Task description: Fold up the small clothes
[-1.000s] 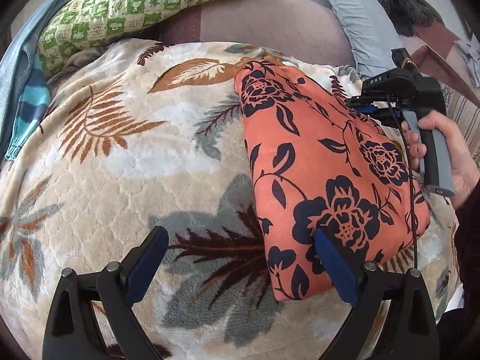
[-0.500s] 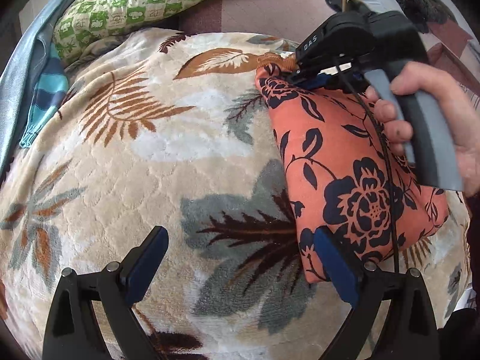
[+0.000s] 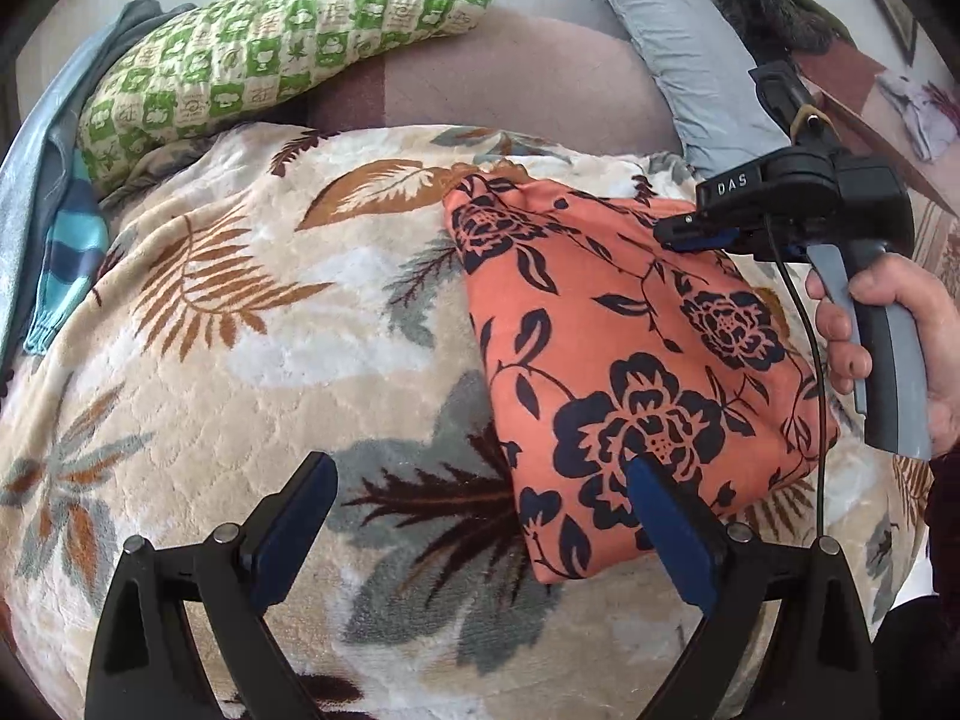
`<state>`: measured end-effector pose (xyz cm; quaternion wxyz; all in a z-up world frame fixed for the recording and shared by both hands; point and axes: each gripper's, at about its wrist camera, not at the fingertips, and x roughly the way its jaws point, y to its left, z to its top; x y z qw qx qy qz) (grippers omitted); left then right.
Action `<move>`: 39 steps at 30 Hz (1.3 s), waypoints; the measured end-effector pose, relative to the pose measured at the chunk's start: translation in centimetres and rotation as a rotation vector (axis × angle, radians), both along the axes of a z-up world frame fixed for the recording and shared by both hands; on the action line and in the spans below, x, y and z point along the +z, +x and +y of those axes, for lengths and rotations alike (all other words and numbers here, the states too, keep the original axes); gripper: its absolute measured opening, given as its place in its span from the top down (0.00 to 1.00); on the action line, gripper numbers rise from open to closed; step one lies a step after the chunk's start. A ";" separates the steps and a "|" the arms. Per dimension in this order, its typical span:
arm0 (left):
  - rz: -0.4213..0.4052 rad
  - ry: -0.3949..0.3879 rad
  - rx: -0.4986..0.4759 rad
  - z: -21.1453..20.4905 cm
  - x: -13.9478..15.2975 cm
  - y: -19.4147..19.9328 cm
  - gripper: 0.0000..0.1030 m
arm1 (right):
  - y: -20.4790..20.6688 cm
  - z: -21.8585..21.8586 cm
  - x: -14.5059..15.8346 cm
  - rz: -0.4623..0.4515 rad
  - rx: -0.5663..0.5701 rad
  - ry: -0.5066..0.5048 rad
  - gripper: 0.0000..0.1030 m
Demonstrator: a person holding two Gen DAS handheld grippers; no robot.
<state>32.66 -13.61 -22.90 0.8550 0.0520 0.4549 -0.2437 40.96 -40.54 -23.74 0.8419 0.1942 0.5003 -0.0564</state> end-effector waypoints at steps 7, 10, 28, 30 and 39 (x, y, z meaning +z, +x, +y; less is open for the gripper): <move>0.100 0.092 -0.036 -1.9 -2.8 0.2 0.04 | -3.8 -2.4 -0.4 -0.029 -0.031 0.085 0.82; -0.002 0.102 -0.024 -1.8 -1.2 -0.4 0.04 | -6.5 -2.1 1.4 -0.092 0.002 0.083 0.82; -0.199 0.091 0.061 -1.3 2.3 -1.3 0.04 | -13.6 -5.4 0.8 -0.210 -0.126 0.234 0.82; -0.197 0.087 0.068 -1.2 2.3 -1.1 0.04 | -13.5 -5.5 0.7 -0.222 -0.123 0.260 0.82; -0.182 0.088 0.095 -0.8 1.9 -0.4 0.04 | -13.6 -6.5 1.0 -0.278 -0.149 0.309 0.30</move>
